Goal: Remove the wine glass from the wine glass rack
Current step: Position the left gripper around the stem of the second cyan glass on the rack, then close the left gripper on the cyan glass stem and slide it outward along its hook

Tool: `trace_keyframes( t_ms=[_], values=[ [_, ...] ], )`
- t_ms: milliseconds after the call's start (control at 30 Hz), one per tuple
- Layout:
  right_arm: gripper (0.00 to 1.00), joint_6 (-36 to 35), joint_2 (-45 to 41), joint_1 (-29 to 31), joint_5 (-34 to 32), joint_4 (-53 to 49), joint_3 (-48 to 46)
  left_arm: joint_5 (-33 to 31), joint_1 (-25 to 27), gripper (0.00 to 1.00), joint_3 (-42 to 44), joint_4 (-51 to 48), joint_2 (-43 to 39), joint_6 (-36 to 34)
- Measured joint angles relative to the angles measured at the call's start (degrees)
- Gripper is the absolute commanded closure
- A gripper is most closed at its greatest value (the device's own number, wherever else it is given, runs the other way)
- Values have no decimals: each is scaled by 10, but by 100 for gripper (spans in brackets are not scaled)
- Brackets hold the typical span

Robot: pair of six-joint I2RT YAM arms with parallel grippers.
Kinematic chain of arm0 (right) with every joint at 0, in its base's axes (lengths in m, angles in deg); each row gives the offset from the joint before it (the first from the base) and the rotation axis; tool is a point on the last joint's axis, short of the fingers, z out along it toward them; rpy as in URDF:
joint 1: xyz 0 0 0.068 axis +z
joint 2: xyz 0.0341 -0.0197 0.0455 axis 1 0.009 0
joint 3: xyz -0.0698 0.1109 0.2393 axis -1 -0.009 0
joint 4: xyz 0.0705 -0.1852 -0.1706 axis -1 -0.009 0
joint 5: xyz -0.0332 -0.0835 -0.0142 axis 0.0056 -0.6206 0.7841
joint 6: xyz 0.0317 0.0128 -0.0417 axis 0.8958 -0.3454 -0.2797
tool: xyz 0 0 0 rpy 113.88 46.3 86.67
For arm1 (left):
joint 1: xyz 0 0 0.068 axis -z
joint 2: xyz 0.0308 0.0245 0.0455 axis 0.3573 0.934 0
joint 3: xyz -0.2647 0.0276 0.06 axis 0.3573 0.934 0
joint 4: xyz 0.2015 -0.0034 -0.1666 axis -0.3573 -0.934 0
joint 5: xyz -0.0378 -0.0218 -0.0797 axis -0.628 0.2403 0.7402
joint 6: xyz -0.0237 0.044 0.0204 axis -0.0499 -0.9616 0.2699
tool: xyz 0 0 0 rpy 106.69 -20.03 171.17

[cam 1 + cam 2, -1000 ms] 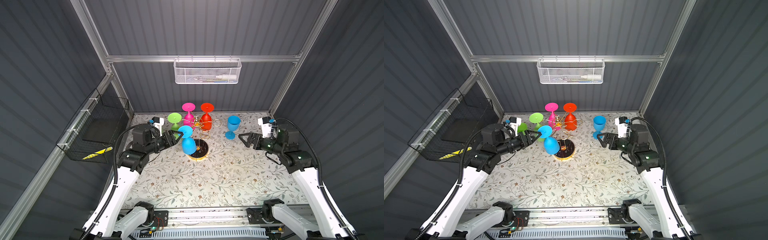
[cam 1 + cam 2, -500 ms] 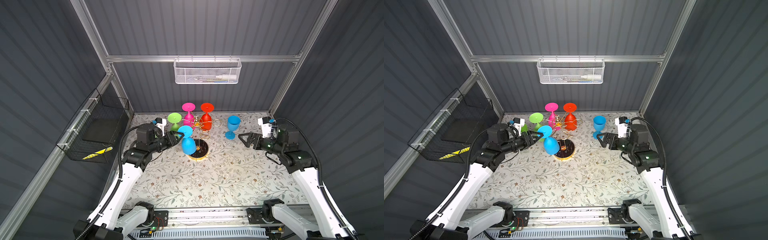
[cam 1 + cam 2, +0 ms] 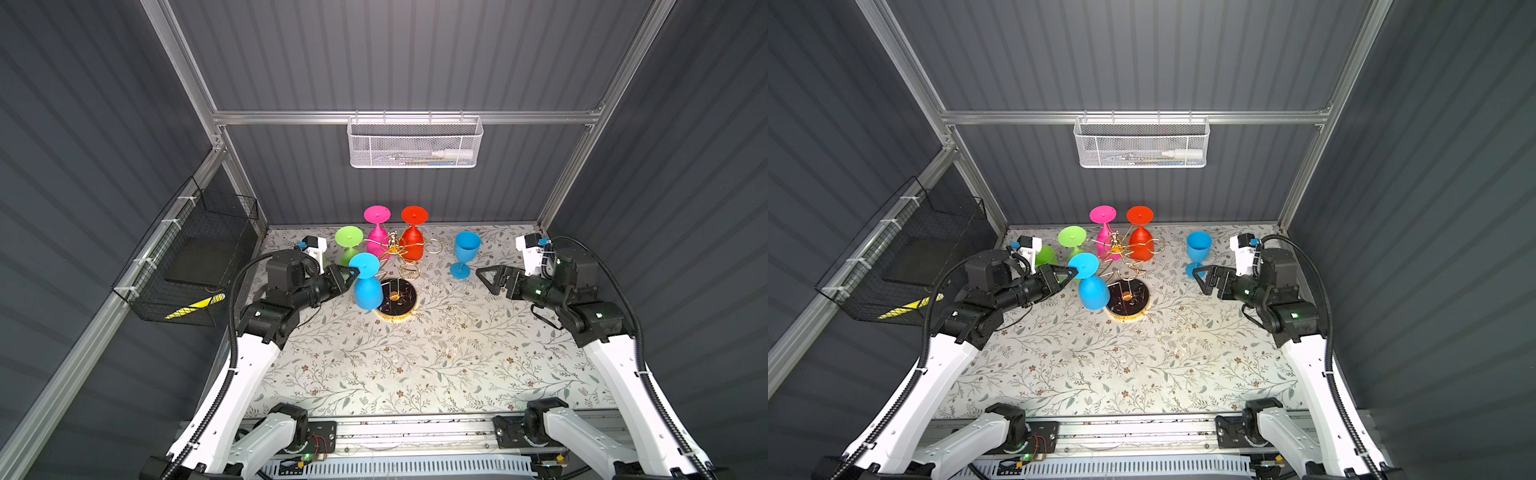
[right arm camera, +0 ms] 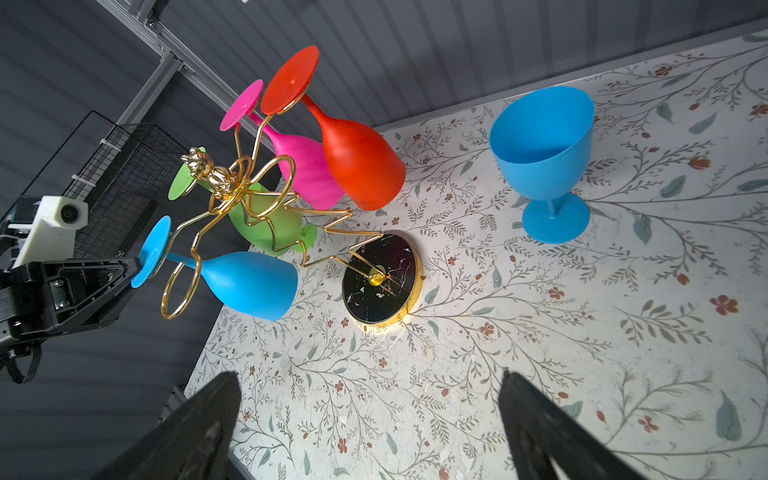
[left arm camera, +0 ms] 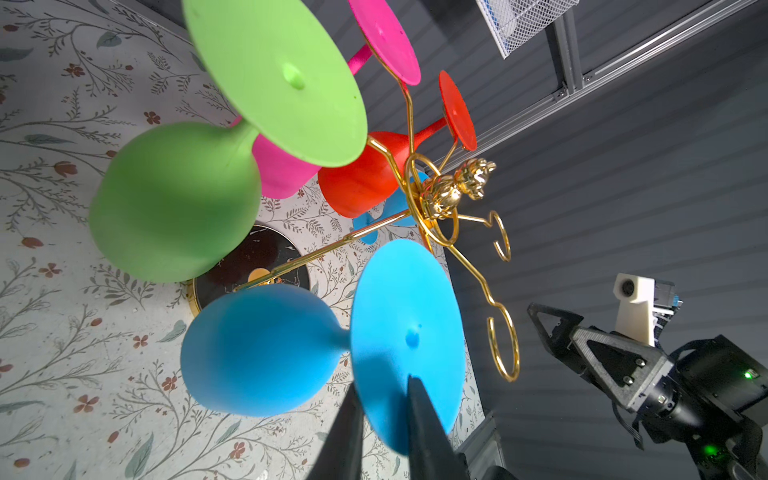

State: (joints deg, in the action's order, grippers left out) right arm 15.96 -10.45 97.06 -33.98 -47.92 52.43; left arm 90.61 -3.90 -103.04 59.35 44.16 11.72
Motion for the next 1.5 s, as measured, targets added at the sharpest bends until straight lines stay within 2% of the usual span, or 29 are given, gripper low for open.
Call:
trace_keyframes(
  t_ms=[133, 433, 900, 1500],
  values=[
    [1, 0, 0, 0, 1, 0, 0, -2, 0, 92, -6, 2, -10, 4],
    [1, 0, 0, 0, 4, 1, 0, -3, 0, 99, -8, 2, -26, 23],
    [1, 2, 0, 0, 10, 2, 0, 32, 0, 100, 2, 52, -31, 96],
    [1, 2, -6, 0, 10, 2, 0, 68, 0, 100, -4, 56, 17, 102]
  ],
)
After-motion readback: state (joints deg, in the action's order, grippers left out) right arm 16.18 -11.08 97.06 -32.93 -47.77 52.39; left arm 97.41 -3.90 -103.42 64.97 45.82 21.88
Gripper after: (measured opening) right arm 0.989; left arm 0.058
